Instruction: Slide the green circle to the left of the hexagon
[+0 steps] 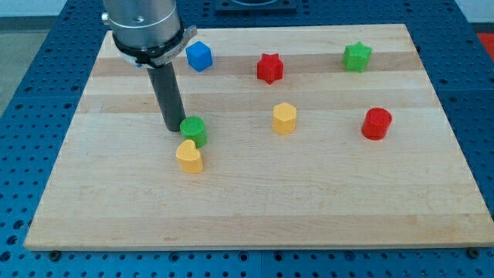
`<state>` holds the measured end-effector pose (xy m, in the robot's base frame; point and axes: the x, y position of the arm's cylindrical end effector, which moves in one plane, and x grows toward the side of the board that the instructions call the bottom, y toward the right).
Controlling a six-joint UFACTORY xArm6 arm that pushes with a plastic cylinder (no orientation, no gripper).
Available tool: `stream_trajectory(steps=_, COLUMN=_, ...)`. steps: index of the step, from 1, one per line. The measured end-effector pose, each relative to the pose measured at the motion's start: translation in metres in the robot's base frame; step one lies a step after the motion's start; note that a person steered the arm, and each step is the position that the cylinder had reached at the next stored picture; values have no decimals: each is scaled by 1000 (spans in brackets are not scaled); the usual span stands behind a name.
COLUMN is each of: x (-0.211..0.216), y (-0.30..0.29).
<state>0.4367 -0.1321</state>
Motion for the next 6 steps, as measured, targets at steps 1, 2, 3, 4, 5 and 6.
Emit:
stream_trajectory(steps=1, x=11, y=-9)
stream_trajectory(steps=2, x=47, y=-4)
stream_trajectory(steps=3, x=45, y=18)
stream_trajectory(steps=4, x=13, y=19)
stream_trajectory(steps=5, x=-8, y=14)
stream_trajectory(steps=6, x=-17, y=32)
